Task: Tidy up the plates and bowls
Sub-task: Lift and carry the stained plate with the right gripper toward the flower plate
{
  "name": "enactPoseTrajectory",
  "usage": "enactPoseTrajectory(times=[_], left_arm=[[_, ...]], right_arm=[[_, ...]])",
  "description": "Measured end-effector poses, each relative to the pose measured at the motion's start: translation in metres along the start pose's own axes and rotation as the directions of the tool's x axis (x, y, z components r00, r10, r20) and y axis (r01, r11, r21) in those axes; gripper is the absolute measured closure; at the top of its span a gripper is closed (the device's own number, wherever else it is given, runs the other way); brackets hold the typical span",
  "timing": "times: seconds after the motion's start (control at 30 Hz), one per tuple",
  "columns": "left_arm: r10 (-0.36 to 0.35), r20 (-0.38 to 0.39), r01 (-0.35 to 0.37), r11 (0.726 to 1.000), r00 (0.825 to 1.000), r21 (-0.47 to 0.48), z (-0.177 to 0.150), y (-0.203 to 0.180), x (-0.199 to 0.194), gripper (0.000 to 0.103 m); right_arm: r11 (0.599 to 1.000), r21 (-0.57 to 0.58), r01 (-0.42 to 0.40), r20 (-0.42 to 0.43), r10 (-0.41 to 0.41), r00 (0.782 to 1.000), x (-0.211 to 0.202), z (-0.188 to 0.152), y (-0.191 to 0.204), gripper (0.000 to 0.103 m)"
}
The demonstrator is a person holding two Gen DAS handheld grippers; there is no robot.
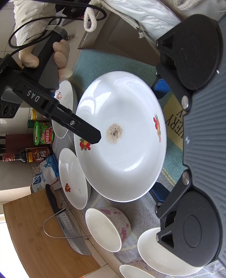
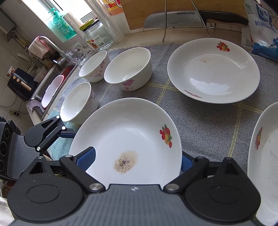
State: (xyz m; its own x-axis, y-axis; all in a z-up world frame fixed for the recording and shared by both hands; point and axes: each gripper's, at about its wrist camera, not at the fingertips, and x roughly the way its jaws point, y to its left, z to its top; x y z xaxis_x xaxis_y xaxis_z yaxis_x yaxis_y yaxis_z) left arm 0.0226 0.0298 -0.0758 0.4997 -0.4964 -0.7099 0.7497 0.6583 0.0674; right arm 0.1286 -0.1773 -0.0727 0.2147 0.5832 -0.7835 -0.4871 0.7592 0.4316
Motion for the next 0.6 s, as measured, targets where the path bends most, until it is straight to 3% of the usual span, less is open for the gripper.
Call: enactPoseTrajectory(times=[0.6], left_arm=[[-0.096,0.040,0.092,0.990,0.995,0.104,0.065,-0.031,0.047,0.002]], right_arm=[[0.991,0.087,0.103,0.112,-0.113,0.987,-0.070,-0.024,-0.058,0.003]])
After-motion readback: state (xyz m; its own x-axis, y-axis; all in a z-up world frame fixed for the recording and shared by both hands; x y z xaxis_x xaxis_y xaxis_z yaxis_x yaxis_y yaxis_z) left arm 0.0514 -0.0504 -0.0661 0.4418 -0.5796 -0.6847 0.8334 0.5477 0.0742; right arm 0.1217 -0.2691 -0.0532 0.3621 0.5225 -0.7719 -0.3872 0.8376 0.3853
